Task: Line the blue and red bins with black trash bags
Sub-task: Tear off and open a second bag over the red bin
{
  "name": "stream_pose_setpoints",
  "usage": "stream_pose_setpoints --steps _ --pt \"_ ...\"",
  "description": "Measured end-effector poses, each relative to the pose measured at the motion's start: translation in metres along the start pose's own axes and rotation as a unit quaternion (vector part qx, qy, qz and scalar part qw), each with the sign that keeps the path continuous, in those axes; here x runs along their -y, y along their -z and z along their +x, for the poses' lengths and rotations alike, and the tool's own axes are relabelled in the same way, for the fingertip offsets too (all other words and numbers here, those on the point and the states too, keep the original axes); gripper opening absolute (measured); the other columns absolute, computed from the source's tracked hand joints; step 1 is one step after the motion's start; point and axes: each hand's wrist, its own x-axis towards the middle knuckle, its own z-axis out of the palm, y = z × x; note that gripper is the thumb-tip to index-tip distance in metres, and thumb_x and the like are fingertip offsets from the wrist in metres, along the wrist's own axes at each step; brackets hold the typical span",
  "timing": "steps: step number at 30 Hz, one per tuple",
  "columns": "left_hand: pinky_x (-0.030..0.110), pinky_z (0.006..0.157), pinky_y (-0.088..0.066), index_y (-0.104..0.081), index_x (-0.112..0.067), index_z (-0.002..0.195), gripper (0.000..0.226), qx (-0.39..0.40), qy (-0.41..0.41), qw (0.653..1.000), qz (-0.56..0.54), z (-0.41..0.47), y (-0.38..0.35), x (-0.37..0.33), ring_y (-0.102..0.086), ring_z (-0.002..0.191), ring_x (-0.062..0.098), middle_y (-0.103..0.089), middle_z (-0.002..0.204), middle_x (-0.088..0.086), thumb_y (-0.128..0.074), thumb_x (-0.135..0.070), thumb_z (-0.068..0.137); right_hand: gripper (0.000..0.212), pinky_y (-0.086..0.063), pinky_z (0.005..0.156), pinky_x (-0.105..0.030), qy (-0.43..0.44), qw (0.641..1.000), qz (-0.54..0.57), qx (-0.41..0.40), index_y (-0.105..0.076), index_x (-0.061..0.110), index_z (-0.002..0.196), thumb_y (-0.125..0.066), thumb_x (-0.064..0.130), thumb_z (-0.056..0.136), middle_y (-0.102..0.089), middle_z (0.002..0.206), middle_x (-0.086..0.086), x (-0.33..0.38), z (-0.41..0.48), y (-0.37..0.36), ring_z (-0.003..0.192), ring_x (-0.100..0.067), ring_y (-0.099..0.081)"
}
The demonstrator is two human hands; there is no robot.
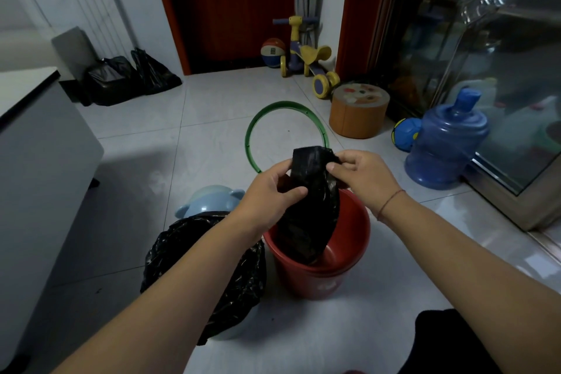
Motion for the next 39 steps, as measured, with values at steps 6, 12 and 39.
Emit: stream_pose_setpoints --steps 6,12,39 --pt "0.02 0.06 -0.054 -0.071 -0.006 0.092 0.01 -0.093 0.096 0.974 -0.181 0.005 0.006 -0.001 -0.069 0.07 0.015 -0.073 0.079 0.005 -0.067 -0.012 0.084 0.03 -0.05 0.075 -0.038 0.023 0.997 -0.049 0.06 -0.071 0.004 0.087 -0.053 0.027 0.094 -0.07 0.084 -0.02 0.004 -0.004 -0.002 0.072 -0.029 -0.062" --pt "0.027 0.061 -0.052 -0.07 -0.012 0.071 0.012 -0.145 0.104 0.969 -0.17 0.008 0.008 0.001 -0.058 0.068 0.023 -0.064 0.075 0.012 -0.07 -0.016 0.082 0.016 -0.041 0.05 -0.008 -0.017 0.996 0.082 0.024 -0.068 0.011 0.074 -0.065 0.02 0.086 -0.063 0.052 0.013 0.012 -0.004 -0.002 0.048 0.005 -0.053" --pt "0.022 0.063 -0.048 -0.064 -0.007 0.081 0.014 -0.089 0.085 0.969 -0.213 -0.001 -0.003 -0.015 -0.049 0.058 0.012 -0.049 0.064 0.005 -0.066 -0.02 0.085 0.017 -0.041 0.054 -0.007 0.098 0.994 0.002 -0.04 -0.062 0.025 0.069 -0.076 0.018 0.076 -0.063 0.059 0.015 0.032 -0.029 -0.029 0.053 0.004 -0.056"
